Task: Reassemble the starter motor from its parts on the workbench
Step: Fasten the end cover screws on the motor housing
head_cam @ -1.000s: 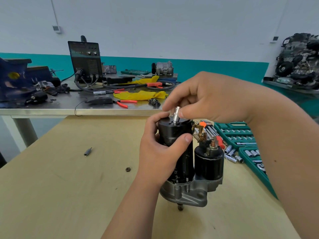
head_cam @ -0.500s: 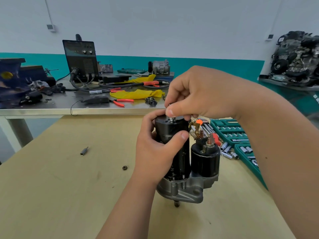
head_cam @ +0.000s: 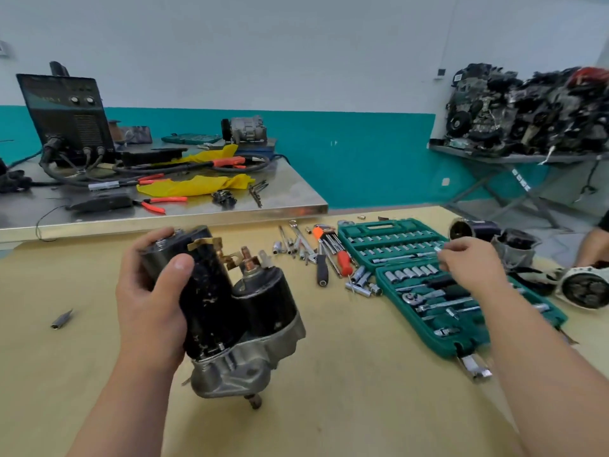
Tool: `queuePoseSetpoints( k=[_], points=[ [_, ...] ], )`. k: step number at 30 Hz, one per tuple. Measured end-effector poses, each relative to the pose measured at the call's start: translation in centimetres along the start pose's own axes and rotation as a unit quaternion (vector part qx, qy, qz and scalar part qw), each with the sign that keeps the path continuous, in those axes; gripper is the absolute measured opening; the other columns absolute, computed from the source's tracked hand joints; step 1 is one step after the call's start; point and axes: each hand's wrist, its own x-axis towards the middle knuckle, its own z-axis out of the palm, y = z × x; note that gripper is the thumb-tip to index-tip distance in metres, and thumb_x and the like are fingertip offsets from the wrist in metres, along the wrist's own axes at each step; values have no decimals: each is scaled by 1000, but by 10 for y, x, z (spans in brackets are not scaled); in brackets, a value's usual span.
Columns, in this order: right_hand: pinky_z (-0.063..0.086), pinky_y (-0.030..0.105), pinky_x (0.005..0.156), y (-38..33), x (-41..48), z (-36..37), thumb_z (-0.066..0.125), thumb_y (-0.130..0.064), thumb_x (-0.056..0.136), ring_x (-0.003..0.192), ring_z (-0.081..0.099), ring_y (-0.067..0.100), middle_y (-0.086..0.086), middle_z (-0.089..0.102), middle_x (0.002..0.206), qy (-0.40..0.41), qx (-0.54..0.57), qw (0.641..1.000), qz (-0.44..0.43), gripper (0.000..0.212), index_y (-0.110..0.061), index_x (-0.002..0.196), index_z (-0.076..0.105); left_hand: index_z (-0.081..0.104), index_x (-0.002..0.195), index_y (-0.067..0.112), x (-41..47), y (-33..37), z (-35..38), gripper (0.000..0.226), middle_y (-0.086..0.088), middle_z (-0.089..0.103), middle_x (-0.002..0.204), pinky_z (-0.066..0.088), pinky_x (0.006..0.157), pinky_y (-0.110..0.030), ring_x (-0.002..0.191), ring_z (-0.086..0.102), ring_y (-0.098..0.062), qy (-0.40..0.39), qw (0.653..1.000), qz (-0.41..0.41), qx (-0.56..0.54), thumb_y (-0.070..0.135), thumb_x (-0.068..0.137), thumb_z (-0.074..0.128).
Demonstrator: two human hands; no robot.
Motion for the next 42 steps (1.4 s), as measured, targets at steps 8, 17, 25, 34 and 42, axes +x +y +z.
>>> queuePoseSetpoints(
  k=[8,17,25,34,42],
  points=[
    [41,30,59,21,26,15,60,-29,93,67,52,26,3,58,74,79,-148,986,-5,10,-22,86,61,65,102,43,0,-3,4,35,-5,61,110,45,89,-72,102,57,-36,7,1000,12,10,41,67,62],
    [42,32,67,37,49,9,65,-25,89,73,53,28,11,68,83,82,-99,992,-3,16,-15,78,67,64,97,47,-25,-7,45,33,17,68,90,58,78,-48,90,68,-18,24,999,29,30,43,63,65],
    [43,33,60,34,46,22,58,-15,92,64,54,32,16,65,71,29,-237,971,-32,21,-5,76,69,57,110,40,-38,4,81,45,28,66,96,51,75,-14,87,64,3,-71,990,100,74,42,66,67],
    [45,31,60,31,43,19,57,-16,93,68,57,32,19,65,76,11,-310,950,-17,24,2,81,68,54,116,32,-51,13,78,51,21,64,106,49,79,-14,95,63,-1,-123,982,138,32,36,67,68],
    [36,40,81,18,32,17,51,-29,91,107,52,33,14,63,112,-2,-418,908,3,23,-10,99,61,57,115,37,-52,16,69,61,13,62,110,51,82,-19,97,63,-9,-133,984,113,13,63,64,78]
  ],
)
